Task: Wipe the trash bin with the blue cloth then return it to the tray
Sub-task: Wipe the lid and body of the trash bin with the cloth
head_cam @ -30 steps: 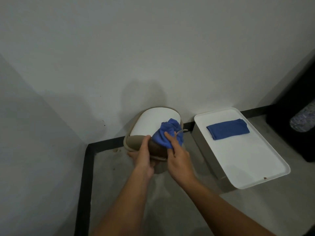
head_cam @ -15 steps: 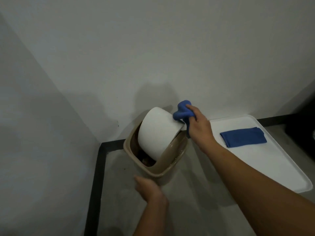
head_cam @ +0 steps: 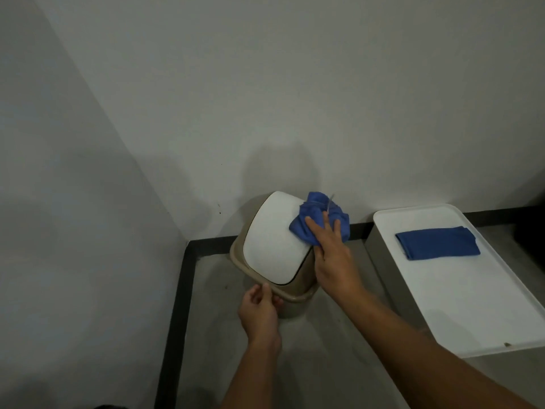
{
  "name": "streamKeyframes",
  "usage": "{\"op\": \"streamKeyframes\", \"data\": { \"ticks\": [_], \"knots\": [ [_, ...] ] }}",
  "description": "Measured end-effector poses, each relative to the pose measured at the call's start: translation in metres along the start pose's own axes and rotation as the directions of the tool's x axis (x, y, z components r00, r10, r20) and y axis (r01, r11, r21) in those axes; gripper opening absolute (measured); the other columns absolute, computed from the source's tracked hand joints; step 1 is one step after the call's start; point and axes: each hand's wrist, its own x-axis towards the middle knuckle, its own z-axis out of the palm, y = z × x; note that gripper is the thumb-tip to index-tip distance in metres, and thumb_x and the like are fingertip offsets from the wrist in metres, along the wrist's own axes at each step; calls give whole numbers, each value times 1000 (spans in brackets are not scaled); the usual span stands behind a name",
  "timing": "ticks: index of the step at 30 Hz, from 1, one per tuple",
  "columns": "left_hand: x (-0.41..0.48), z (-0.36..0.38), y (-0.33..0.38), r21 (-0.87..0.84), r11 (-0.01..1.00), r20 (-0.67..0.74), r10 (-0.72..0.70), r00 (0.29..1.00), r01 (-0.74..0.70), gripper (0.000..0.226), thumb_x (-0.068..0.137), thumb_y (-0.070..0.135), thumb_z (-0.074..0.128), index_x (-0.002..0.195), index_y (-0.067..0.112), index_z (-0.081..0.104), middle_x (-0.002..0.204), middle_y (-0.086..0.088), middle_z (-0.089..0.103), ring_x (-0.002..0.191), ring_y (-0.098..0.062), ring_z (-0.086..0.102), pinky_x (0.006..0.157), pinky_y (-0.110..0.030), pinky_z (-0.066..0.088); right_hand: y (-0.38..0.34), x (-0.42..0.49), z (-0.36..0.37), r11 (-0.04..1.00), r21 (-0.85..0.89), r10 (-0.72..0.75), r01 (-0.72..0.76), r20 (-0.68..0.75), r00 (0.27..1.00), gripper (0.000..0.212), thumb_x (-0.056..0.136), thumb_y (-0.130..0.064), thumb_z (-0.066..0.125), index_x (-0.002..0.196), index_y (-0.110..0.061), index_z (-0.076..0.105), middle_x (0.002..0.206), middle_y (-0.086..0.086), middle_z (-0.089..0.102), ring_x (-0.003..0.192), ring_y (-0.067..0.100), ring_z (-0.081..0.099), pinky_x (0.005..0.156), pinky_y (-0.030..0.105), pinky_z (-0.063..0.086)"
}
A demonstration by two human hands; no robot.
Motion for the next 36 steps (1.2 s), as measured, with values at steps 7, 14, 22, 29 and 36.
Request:
{"op": "streamKeyframes", "data": {
  "ticks": [7,14,22,29,36],
  "knots": [
    [-11,22,-11,-107,992,144,-44,989,60,19,89,-1,53,104,-12,51,95,-25,60,73,-23,61,59,-26,56,6,-14,16,921,-317,-140,226,272,952,53,94,-7,36,141,-27,22,155,6,3,140,23,-14,114,46,-7],
    [15,1,4,130,988,109,-96,989,82,22,89,14,53,110,10,60,103,-16,67,86,-28,65,69,-38,55,4,-37,-5,999,35,17,-25,222,975,39,94,-14,39,129,-30,44,135,6,50,122,17,47,101,22,35],
    [56,6,95,561,488,377,569,731,-668,49,96,20,39,143,27,30,150,-5,33,136,-21,33,106,-31,28,-46,25,-56,876,480,218,45,-477,851,34,95,-19,37,120,-38,51,115,-17,52,97,-11,51,86,9,42],
    [61,5,98,644,496,512,286,810,-582,45,99,30,31,144,34,27,145,-7,45,129,-26,43,103,-31,32,-10,22,-18,973,199,155,-117,-190,969,40,96,-18,38,133,-33,41,128,16,55,105,26,57,79,10,34],
    [63,-9,91,556,645,491,254,833,-524,44,96,7,37,135,27,46,119,-2,62,88,2,59,81,-15,43,17,-22,-3,978,208,36,-19,-82,996,50,95,-11,40,132,-41,25,147,8,36,129,25,41,105,31,34]
  ]
}}
